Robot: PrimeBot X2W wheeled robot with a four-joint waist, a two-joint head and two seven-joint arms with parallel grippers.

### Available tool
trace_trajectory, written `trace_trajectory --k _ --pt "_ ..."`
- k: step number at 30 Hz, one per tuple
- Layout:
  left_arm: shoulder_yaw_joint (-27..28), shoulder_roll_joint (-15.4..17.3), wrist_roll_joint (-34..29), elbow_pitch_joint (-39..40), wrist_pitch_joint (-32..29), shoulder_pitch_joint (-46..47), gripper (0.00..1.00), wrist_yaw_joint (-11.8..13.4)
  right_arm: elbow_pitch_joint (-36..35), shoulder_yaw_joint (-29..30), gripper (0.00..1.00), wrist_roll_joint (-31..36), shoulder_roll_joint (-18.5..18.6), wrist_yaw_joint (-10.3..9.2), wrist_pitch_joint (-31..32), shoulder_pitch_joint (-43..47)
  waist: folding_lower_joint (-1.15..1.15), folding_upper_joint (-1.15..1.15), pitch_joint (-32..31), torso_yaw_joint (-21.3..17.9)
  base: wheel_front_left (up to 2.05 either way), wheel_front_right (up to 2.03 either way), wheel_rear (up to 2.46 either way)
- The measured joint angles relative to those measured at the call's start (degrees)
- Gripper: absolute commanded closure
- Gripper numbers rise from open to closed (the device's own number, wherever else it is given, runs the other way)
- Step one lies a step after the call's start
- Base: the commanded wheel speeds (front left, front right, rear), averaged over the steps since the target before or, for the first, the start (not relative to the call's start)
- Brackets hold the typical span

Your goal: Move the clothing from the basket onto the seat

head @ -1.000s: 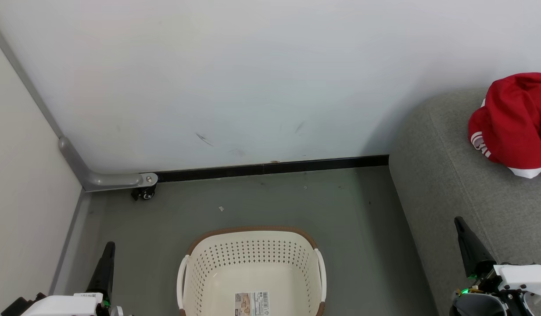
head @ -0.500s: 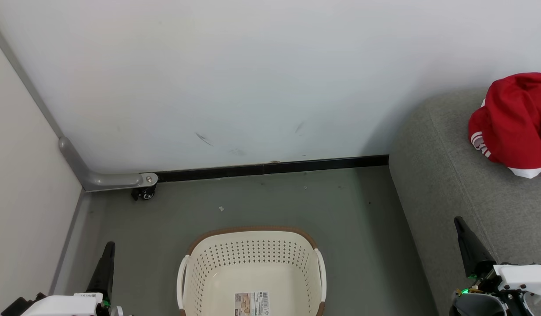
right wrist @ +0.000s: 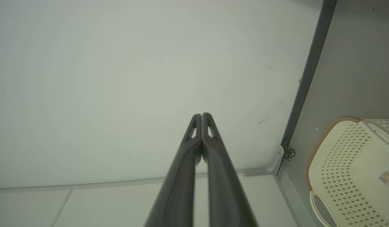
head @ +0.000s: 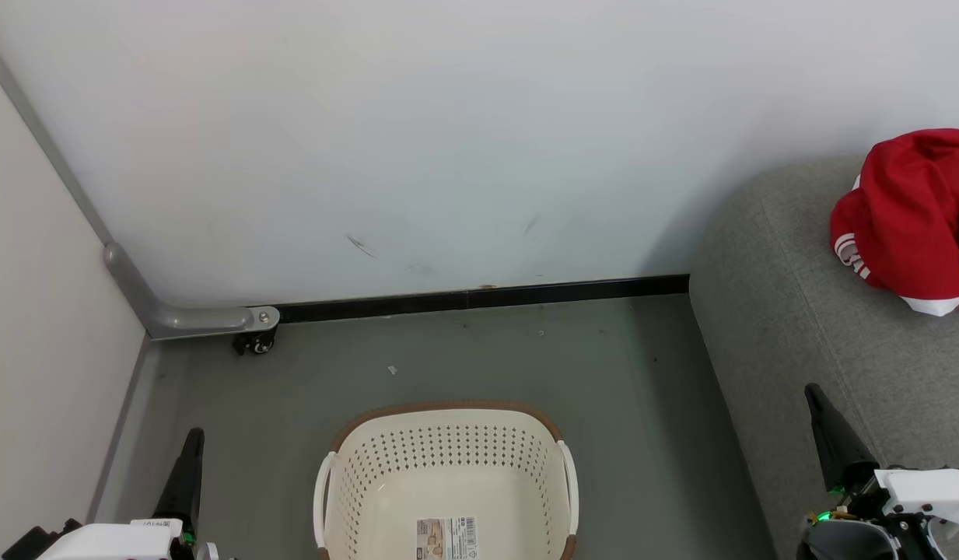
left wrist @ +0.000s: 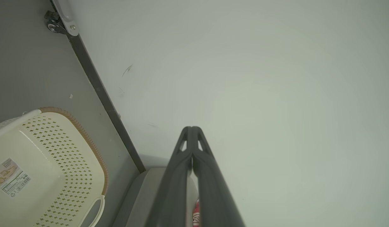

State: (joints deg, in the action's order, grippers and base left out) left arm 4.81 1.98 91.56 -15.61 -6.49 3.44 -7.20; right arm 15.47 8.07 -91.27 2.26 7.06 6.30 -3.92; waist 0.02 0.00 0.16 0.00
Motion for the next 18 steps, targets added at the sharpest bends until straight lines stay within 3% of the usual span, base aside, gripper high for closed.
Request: trace_trajectory --k 18 --pt "0.0 0.0 0.0 0.0 0.0 0.0 1.0 -0.01 0.0 -0.02 1.0 0.0 0.0 0.0 0.0 0.0 0.0 0.0 0.0 0.0 0.0 0.0 0.0"
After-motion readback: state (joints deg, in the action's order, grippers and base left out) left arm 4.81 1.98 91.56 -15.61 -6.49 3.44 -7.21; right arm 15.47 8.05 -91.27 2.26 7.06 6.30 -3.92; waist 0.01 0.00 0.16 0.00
